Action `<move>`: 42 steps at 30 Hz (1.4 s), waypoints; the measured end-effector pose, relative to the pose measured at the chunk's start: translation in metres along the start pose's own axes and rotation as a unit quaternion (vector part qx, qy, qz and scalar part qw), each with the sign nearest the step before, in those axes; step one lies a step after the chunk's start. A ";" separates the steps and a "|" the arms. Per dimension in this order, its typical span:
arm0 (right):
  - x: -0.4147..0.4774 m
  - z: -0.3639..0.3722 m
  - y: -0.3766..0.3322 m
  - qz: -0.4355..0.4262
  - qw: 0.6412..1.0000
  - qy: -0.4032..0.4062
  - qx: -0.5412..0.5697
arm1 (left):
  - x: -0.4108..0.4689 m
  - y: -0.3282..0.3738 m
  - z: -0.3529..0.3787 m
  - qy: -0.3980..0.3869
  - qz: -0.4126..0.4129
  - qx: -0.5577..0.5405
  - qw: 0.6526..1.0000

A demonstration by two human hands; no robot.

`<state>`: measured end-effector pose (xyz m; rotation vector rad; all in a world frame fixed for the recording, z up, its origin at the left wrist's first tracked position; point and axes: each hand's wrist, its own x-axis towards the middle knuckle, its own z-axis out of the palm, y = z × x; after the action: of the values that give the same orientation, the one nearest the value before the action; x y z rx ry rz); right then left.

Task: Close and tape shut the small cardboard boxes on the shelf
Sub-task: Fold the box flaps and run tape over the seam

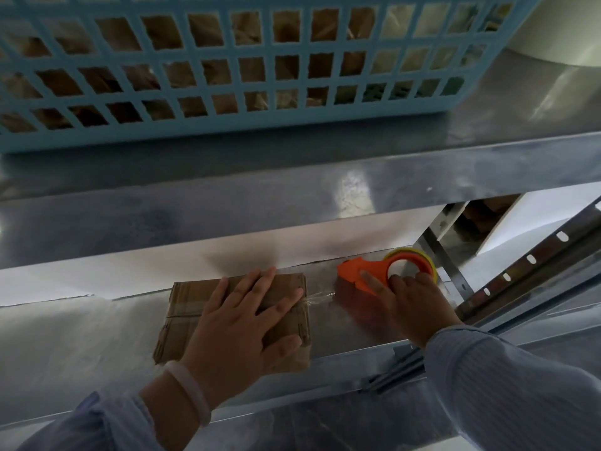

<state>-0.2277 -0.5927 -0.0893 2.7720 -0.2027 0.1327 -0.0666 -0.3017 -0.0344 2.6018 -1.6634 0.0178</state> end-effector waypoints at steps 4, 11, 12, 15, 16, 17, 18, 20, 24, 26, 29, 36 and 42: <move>-0.014 0.020 -0.016 -0.008 0.999 0.022 -0.022 | 0.000 0.001 -0.002 0.001 0.001 -0.002 1.000; -0.025 0.021 -0.034 0.014 0.993 -0.110 0.046 | -0.001 0.001 -0.001 0.004 0.001 -0.003 1.000; -0.023 0.020 -0.034 0.031 0.988 -0.143 0.048 | -0.001 0.001 -0.001 0.004 0.001 -0.003 1.000; -0.020 0.015 -0.043 0.076 0.978 -0.187 0.050 | -0.001 0.001 -0.002 0.001 0.002 0.000 1.000; -0.018 0.008 -0.047 0.093 0.974 -0.198 0.057 | -0.001 0.001 -0.002 -0.001 0.003 0.000 1.000; -0.017 0.004 -0.050 0.109 0.973 -0.190 0.067 | -0.001 0.001 -0.002 -0.003 0.002 0.000 1.000; -0.016 0.000 -0.053 0.122 0.975 -0.171 0.073 | 0.000 0.001 -0.002 -0.004 0.002 0.000 1.000; -0.018 -0.008 -0.055 0.142 0.976 -0.129 0.106 | 0.000 0.001 -0.002 -0.007 0.003 -0.001 1.000; -0.021 -0.037 -0.066 0.211 0.911 -0.056 0.350 | -0.001 0.000 -0.002 -0.010 0.003 -0.003 1.000; -0.007 -0.058 -0.077 0.281 0.783 -0.049 0.553 | -0.001 0.000 -0.002 -0.012 0.000 -0.008 1.000; 0.023 -0.092 -0.093 0.368 0.530 -0.077 0.760 | -0.001 0.000 0.000 -0.007 -0.010 -0.022 1.000; 0.031 -0.106 -0.100 0.421 0.415 -0.072 0.803 | 0.000 0.001 -0.001 -0.003 -0.010 -0.017 1.000; 0.030 -0.119 -0.096 0.385 0.432 -0.024 0.815 | 0.000 0.000 0.002 0.000 -0.012 -0.036 0.999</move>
<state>-0.1911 -0.4651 -0.0080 3.8934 -2.6868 0.8874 -0.0662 -0.3015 -0.0368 2.5684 -1.6008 -0.0426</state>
